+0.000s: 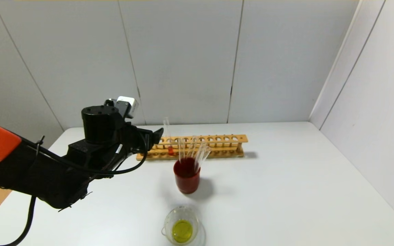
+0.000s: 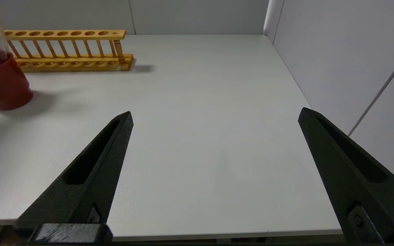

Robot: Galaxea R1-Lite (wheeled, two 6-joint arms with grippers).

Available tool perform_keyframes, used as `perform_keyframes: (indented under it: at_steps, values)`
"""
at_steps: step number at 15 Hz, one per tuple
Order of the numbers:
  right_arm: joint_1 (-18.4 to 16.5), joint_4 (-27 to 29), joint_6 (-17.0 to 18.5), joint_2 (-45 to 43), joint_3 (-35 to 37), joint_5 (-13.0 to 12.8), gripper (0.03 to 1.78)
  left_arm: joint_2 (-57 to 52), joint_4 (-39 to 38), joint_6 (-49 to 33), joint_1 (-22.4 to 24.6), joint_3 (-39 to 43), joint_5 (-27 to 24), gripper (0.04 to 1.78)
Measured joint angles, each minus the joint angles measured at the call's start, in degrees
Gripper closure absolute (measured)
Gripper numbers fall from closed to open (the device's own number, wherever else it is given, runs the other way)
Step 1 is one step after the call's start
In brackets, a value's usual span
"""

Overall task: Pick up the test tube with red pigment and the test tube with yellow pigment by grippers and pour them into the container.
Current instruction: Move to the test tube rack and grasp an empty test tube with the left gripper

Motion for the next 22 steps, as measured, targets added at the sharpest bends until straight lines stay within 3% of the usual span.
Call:
perform_keyframes:
  at_steps: [6,12,22]
  values:
    - [0.0,0.0,0.0,0.0,0.0,0.0,0.11,7.7,-2.0,-0.5,1.3,-2.9,-4.4,0.07]
    - [0.0,0.0,0.0,0.0,0.0,0.0,0.11,12.3,-3.9,-2.3,2.1,-6.5,-4.5,0.07]
    - [0.0,0.0,0.0,0.0,0.0,0.0,0.11,16.6,-13.5,-2.6,0.5,-6.1,-4.3,0.07]
